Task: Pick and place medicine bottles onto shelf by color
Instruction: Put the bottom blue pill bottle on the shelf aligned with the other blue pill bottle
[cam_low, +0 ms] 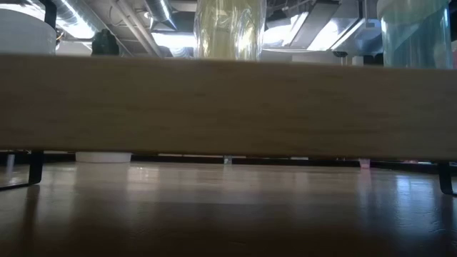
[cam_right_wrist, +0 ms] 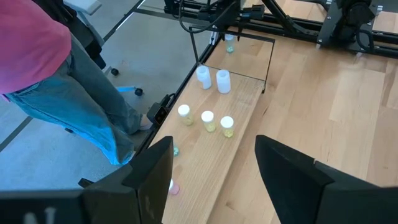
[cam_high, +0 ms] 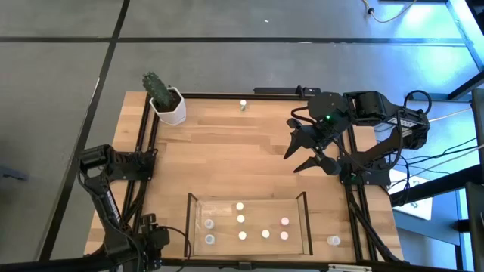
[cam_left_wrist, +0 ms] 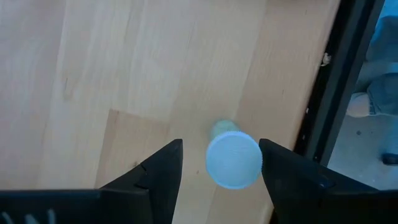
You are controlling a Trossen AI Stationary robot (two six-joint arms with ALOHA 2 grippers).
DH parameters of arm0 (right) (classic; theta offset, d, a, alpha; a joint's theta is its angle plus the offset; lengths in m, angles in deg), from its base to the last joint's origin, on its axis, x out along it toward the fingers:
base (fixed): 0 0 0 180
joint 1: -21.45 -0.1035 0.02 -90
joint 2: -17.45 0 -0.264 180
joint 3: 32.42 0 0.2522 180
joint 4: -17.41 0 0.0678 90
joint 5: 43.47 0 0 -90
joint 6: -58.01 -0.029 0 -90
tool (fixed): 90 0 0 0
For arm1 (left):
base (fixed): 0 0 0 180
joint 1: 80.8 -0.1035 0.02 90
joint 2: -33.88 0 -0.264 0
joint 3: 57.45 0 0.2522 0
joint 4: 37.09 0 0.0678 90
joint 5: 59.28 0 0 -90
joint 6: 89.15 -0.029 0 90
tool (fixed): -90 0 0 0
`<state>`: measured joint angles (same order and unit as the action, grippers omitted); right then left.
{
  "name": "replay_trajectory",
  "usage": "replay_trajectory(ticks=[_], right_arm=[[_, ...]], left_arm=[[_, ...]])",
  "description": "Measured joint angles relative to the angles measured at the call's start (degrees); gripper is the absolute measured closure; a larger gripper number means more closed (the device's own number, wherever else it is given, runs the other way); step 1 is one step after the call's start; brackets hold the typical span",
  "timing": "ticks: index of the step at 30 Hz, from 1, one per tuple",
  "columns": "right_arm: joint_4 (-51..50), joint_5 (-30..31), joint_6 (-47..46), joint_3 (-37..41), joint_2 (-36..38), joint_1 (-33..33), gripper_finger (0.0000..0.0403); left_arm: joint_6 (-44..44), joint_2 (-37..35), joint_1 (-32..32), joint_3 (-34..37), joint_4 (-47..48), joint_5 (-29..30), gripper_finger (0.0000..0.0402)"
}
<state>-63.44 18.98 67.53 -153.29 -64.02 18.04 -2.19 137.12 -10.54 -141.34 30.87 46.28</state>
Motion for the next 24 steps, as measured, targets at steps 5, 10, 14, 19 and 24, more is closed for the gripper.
replay_trajectory(ticks=[5, 10, 14, 19, 24], right_arm=[[-0.02, 0.0, 0.0, 0.0, 0.0, -0.01, 0.0173], [-0.01, 0.01, 0.0, 0.0, 0.0, 0.0, 0.0173], [-0.02, 0.02, 0.0, 0.0, 0.0, 0.01, 0.0173], [0.0, 0.0, 0.0, 0.0, 0.0, 0.0, 0.0173], [-0.01, 0.0, 0.0, 0.0, 0.0, 0.01, 0.0173]], left_arm=[[-0.01, 0.0, 0.0, 0.0, -0.55, 0.01, 0.0198], [0.0, 0.0, 0.0, 0.0, -2.13, 0.01, 0.0198], [0.02, 0.0, 0.0, 0.0, -2.97, 0.0, 0.0198], [0.0, -0.02, 0.0, 0.0, -2.96, 0.0, 0.0209], [0.02, -0.02, 0.0, 0.0, -2.96, 0.0, 0.0234]])
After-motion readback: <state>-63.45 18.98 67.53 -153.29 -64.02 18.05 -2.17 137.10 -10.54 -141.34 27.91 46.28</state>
